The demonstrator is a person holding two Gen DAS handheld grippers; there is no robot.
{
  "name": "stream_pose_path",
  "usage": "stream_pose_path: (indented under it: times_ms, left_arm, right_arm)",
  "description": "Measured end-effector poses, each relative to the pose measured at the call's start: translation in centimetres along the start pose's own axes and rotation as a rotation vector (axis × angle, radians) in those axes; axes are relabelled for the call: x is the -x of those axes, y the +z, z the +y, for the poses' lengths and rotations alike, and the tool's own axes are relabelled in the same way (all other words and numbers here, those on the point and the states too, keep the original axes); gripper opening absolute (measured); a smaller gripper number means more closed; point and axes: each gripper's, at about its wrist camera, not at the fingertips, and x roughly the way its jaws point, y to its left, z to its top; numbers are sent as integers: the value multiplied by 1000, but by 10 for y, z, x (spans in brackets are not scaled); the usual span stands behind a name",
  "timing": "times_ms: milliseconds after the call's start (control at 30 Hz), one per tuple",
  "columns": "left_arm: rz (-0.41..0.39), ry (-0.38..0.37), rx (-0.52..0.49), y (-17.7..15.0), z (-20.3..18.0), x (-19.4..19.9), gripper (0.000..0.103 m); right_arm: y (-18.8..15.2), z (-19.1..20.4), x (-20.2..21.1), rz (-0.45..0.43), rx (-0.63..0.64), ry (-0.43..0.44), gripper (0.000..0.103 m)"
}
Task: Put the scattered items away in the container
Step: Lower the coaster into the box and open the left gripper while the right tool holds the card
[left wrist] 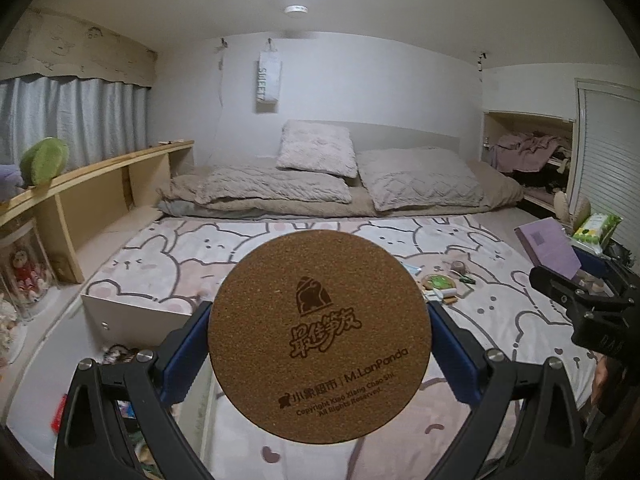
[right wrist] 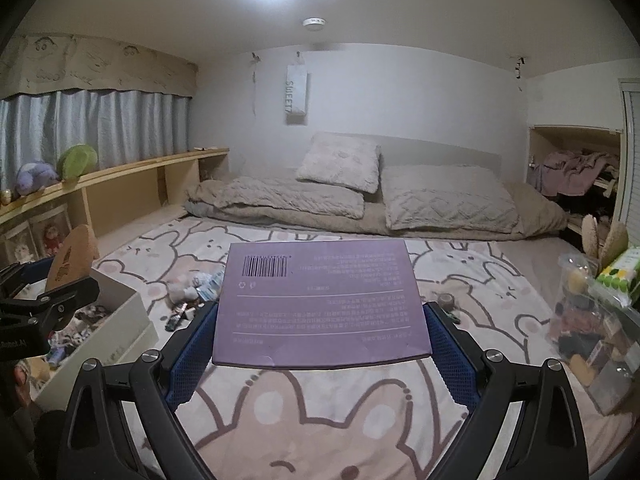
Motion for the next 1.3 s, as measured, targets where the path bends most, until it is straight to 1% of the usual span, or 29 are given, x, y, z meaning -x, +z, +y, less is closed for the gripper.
stream_pose_path:
  times_ms: [133,400,633,933,1100,1300]
  left_arm:
    - [-7,35,23,1,20,7,100]
    - [-9,108,70,-1,59,17,100]
    - [-14,166,81,-5,91,29,100]
    - [-21,237,117,-8,139,39,100]
    - [-6,272,144,-17,168,37,100]
    - [31,291,174,-29,196,27,100]
  right_arm:
    - [5,12,-6,-3,3,40,97]
    - [8,54,-22,10,60,116,97]
    - [15,89,-35,20,70,206,97]
    - [23,137,-47,23,108,293,97]
    - [25,163,-55,32,106,350,97]
    - [26,192,-65,50,129,395,97]
